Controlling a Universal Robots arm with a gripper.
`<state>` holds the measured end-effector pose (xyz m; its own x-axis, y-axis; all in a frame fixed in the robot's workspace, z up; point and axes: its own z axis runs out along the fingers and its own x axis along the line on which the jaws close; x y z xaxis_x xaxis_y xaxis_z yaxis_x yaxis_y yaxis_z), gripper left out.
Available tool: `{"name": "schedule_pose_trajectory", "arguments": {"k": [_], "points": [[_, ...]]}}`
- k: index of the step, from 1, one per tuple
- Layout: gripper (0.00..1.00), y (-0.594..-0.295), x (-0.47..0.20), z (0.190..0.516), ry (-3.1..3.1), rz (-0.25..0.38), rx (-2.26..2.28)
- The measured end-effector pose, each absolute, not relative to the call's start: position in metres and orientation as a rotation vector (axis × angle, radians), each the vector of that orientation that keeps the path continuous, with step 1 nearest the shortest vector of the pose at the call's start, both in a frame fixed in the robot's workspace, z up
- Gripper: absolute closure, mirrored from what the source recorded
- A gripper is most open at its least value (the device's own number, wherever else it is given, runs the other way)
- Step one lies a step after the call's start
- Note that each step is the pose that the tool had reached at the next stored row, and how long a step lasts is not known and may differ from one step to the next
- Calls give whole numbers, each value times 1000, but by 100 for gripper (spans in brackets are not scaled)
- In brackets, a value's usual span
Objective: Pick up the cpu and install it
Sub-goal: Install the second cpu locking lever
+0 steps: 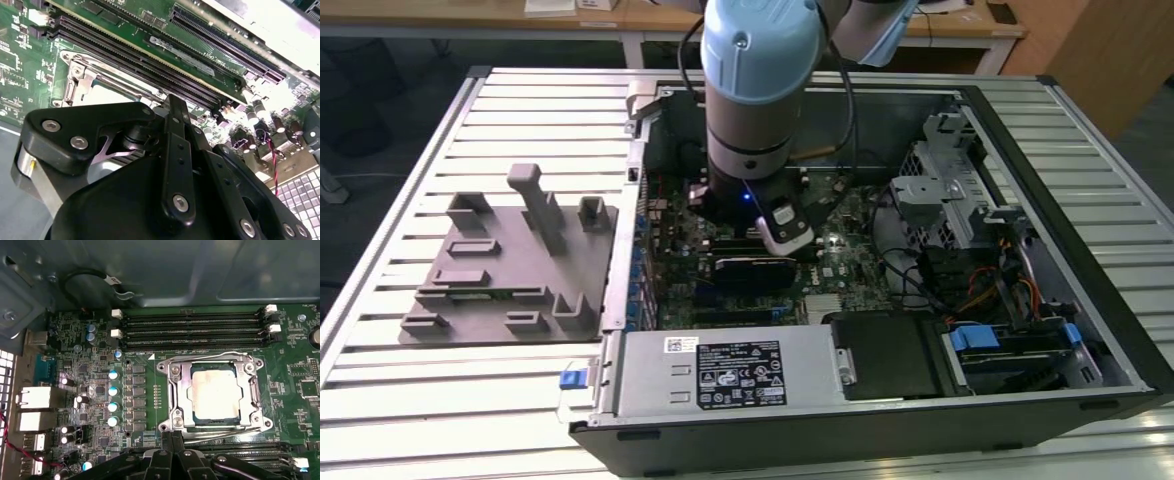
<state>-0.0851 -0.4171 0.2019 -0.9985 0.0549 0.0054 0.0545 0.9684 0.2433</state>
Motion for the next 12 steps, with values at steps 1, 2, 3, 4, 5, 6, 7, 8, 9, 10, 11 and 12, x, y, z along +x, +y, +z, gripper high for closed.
{"name": "schedule_pose_trajectory", "arguments": {"k": [1,2,3,4,5,6,7,8,9,10,11,12], "points": [[89,-417,-85,201,3115,385,87],[89,-417,-85,200,3115,385,86],[89,-417,-85,200,3115,386,87],[89,-417,-85,200,3115,387,87],[89,-417,-85,199,3115,391,87],[89,-417,-85,198,3114,394,87],[89,-417,-85,198,3114,397,87],[89,-417,-85,198,3114,399,87],[89,-417,-85,198,3113,402,87],[89,-417,-85,197,3113,404,87],[89,-417,-85,197,3113,407,87],[89,-417,-85,197,3113,408,87]]}}
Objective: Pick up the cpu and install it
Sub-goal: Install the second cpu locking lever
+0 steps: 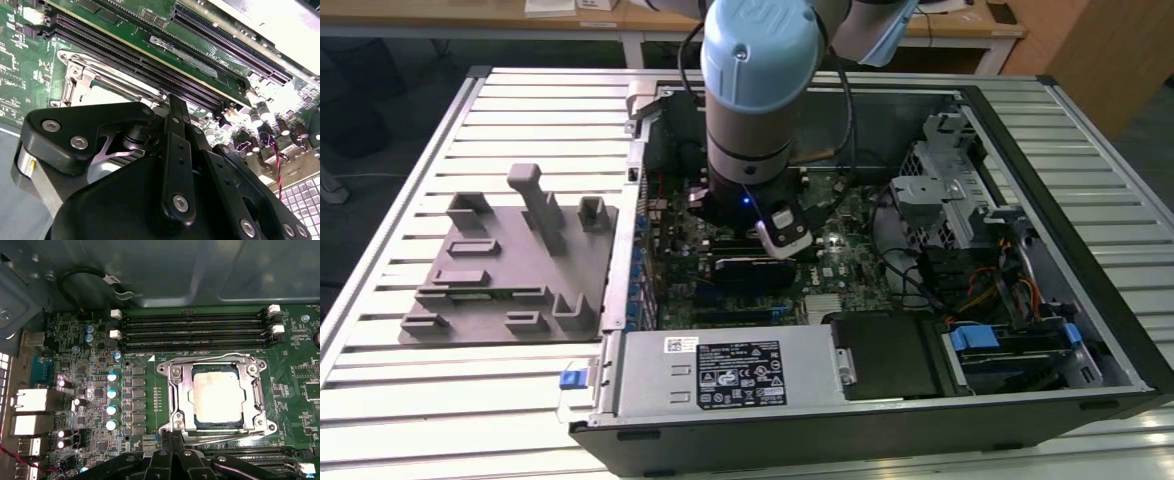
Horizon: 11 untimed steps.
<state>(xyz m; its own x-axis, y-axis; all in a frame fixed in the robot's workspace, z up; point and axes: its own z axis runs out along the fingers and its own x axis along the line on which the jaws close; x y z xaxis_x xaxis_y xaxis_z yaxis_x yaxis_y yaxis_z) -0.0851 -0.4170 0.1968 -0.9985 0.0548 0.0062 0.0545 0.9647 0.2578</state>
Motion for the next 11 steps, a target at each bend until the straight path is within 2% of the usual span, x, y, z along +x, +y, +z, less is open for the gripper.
{"name": "schedule_pose_trajectory", "arguments": {"k": [11], "points": [[89,-416,-88,194,3110,429,87]]}}
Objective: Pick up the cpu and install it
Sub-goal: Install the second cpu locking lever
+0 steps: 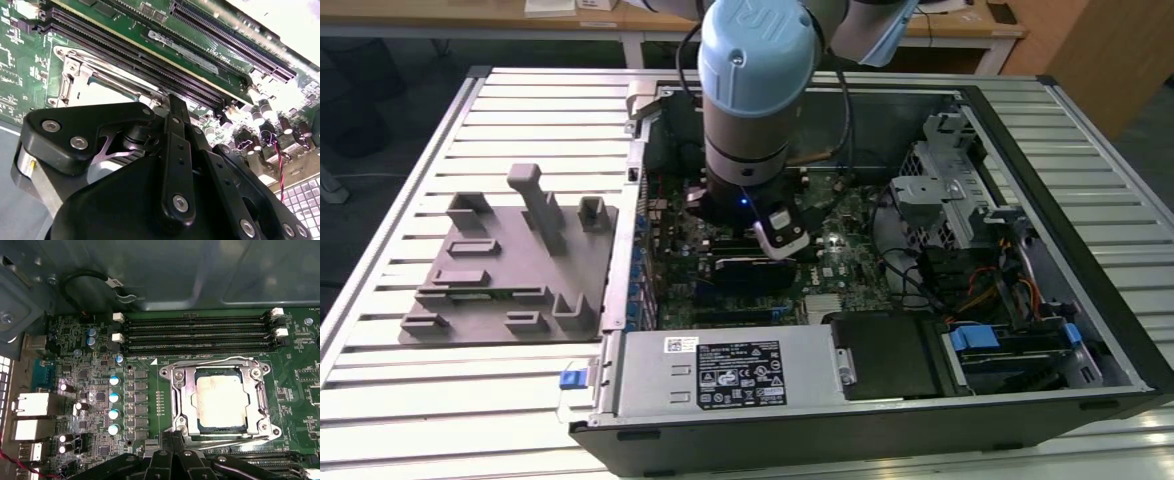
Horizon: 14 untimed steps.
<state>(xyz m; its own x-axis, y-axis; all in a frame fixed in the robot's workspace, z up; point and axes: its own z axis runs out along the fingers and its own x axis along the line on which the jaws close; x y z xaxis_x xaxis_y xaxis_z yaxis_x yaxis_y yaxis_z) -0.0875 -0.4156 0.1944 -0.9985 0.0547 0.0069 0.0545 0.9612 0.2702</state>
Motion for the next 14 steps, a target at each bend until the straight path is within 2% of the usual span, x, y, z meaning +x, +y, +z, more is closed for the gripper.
{"name": "schedule_pose_trajectory", "arguments": {"k": [14], "points": [[89,-414,-91,192,3110,438,87]]}}
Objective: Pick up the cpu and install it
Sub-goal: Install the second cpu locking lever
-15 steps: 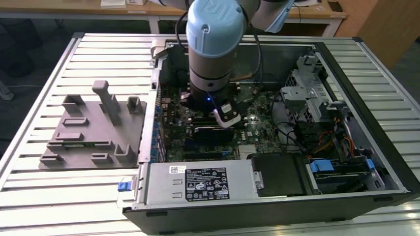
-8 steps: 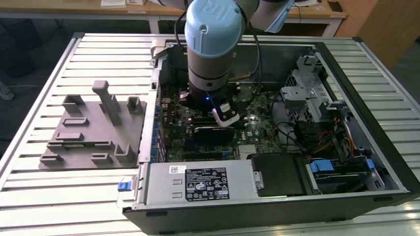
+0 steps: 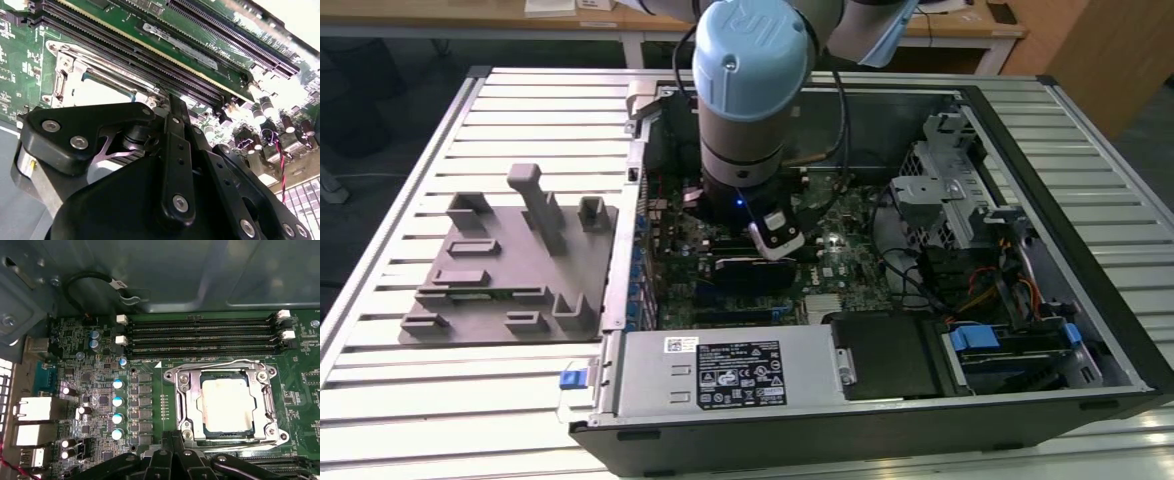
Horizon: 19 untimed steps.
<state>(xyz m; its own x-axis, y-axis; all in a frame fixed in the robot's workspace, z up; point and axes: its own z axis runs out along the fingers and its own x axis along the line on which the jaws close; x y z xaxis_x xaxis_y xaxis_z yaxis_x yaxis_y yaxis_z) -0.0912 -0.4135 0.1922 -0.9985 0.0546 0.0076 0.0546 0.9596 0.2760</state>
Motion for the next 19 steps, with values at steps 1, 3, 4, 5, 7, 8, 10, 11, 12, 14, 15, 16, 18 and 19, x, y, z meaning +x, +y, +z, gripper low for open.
{"name": "schedule_pose_trajectory", "arguments": {"k": [1,3,4,5,7,8,10,11,12,14,15,16,18,19], "points": [[89,-414,-91,194,3109,438,87],[89,-413,-91,195,3109,441,87],[89,-413,-91,195,3109,440,87],[89,-413,-91,195,3108,440,87],[89,-413,-92,195,3108,440,86],[89,-413,-92,195,3108,440,86],[89,-413,-92,197,3108,440,86],[89,-413,-92,200,3108,440,86],[89,-413,-92,203,3108,440,87],[89,-413,-92,211,3108,440,87],[89,-413,-92,215,3108,440,87],[89,-413,-92,220,3108,440,86],[89,-413,-92,229,3108,440,86],[89,-413,-92,233,3108,440,86]]}}
